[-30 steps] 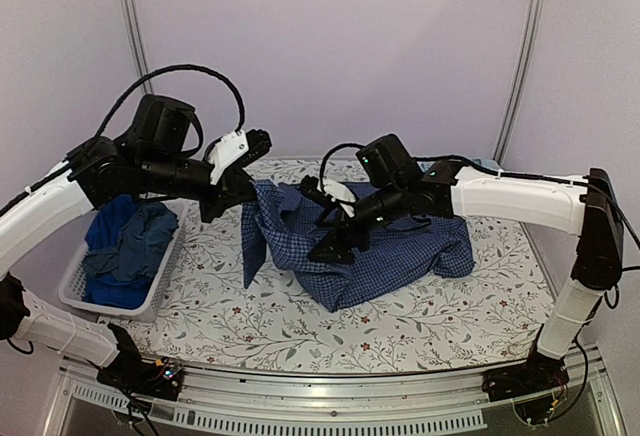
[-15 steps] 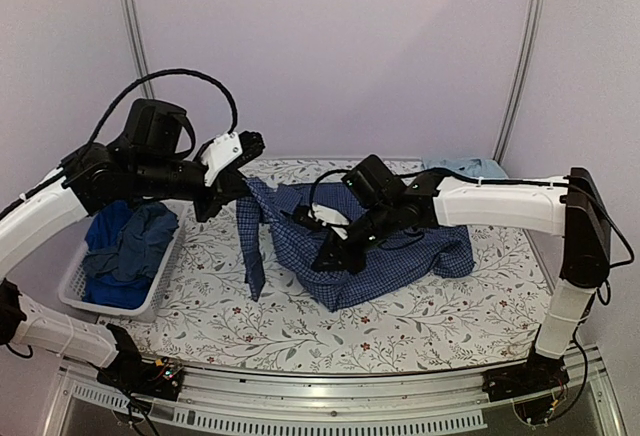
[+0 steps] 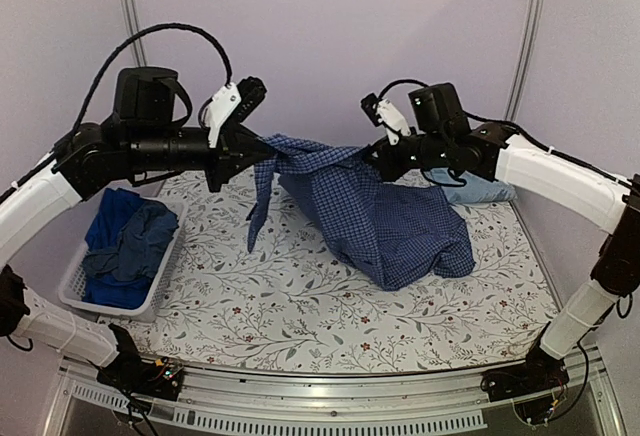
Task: Fold and stack the mixed laundry pile
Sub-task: Flatten out the crumpled shirt at the center of the board.
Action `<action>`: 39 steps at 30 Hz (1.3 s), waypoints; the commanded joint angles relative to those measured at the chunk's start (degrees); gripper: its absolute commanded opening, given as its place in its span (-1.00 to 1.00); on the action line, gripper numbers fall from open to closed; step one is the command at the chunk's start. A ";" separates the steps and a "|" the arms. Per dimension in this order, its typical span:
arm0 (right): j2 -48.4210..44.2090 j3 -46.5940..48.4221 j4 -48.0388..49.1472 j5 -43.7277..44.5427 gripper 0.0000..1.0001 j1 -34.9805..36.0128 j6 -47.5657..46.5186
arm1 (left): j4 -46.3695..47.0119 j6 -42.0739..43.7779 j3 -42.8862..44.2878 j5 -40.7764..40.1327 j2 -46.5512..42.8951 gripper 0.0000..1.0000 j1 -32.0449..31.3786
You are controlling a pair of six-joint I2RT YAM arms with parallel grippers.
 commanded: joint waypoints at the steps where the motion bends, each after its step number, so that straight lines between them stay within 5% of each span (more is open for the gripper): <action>1: -6.06 3.16 7.32 7.43 -1.00 -2.55 7.89 | 0.35 2.35 1.84 4.11 7.76 -0.74 -18.86; 6: -12.89 2.23 10.07 4.55 -1.00 -2.55 6.89 | 1.85 1.24 -0.10 -1.95 9.64 0.02 -21.74; 8: -16.38 1.68 9.52 2.19 -1.00 -2.57 6.64 | 11.39 -1.51 -8.47 -6.31 3.22 0.84 -18.34; 9: -19.05 1.47 8.53 1.90 -1.00 -2.55 6.62 | 17.17 -2.60 -12.98 -8.47 -0.21 0.97 -16.50; 14: -29.50 -0.26 -1.28 1.37 -1.00 -2.55 7.97 | 34.01 -8.18 -26.65 -10.23 -9.63 0.99 -1.64; 20: -41.28 -7.94 -15.84 7.29 -1.00 -2.55 16.95 | 27.45 -4.03 -22.62 -6.82 1.82 1.00 6.54; 29: -58.64 -15.60 -20.96 27.85 -1.00 -2.55 32.01 | 31.52 5.78 -22.44 9.55 16.58 0.84 6.42; 39: -58.37 -21.34 -22.84 27.63 -1.00 -2.55 37.37 | 31.46 4.70 -18.38 15.13 31.05 0.45 -1.04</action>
